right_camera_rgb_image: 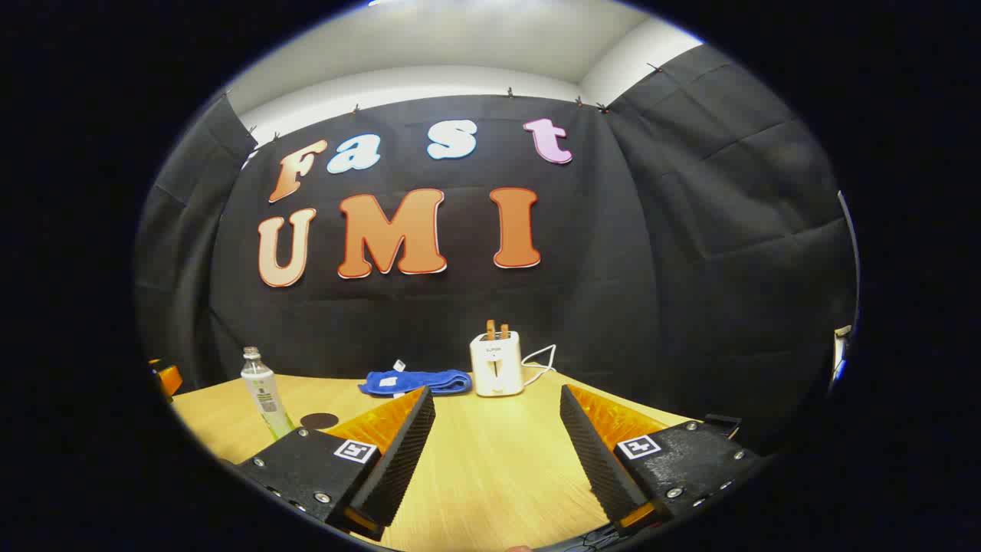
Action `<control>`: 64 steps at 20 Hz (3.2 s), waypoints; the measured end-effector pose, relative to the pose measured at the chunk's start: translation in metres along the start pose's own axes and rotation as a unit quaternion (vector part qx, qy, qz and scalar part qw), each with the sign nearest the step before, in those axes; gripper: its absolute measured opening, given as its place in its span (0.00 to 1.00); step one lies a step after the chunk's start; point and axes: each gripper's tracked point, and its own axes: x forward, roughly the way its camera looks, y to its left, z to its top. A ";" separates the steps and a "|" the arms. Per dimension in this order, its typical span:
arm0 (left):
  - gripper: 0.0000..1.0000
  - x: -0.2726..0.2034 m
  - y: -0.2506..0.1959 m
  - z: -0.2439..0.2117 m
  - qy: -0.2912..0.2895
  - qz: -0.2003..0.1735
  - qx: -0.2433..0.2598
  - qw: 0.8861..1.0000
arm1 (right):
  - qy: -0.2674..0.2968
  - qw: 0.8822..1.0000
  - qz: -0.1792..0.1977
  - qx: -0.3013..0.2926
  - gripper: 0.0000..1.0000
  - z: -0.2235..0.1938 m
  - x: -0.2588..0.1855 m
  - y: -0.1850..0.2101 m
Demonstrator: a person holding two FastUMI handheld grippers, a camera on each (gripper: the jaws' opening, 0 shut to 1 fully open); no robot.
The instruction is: Open the teacup lid with one hand, grasp the water bottle and pour water into the teacup with the other hand; after pouring, place the water bottle on the coaster and then close the teacup lid.
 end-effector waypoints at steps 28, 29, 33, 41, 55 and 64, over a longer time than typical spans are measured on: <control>0.97 -0.001 -0.012 -0.023 0.030 -0.004 0.017 0.999 | 0.056 0.997 0.037 -0.036 0.98 -0.044 0.016 0.029; 0.97 0.001 -0.011 -0.024 0.031 -0.003 0.019 0.999 | 0.062 0.997 0.039 -0.036 0.98 -0.048 0.021 0.035; 0.96 0.002 -0.010 -0.030 0.039 -0.001 0.012 0.999 | 0.097 0.991 0.082 -0.040 0.98 -0.066 0.044 0.084; 0.96 0.006 -0.002 -0.039 0.050 0.007 0.022 0.998 | 0.181 0.969 0.142 -0.085 0.99 -0.130 0.084 0.159; 0.96 0.011 0.012 -0.054 0.066 0.018 0.019 0.997 | 0.210 0.963 0.142 -0.096 0.45 -0.153 0.100 0.175; 0.96 0.010 0.009 -0.055 0.068 0.017 0.019 0.997 | 0.210 0.964 0.135 -0.092 0.20 -0.151 0.103 0.173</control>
